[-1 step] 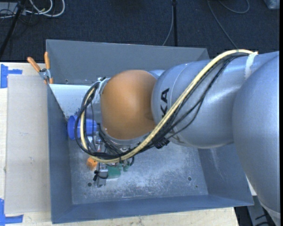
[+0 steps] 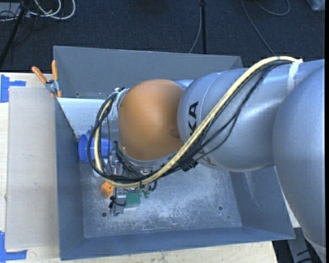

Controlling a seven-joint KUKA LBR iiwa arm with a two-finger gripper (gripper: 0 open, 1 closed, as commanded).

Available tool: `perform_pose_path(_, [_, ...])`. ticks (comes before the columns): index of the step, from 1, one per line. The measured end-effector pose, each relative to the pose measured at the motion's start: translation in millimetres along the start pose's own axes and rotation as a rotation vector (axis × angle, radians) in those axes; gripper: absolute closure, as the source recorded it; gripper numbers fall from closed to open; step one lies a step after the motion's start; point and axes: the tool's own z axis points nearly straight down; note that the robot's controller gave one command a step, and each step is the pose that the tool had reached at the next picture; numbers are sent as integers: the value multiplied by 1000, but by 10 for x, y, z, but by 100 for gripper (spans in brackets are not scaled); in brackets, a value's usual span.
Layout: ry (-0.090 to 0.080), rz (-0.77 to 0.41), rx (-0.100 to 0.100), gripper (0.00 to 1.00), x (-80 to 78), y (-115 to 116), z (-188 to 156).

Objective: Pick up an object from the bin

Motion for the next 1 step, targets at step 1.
perform_pose_path(1, [5,8,0,0,-117,-430,165])
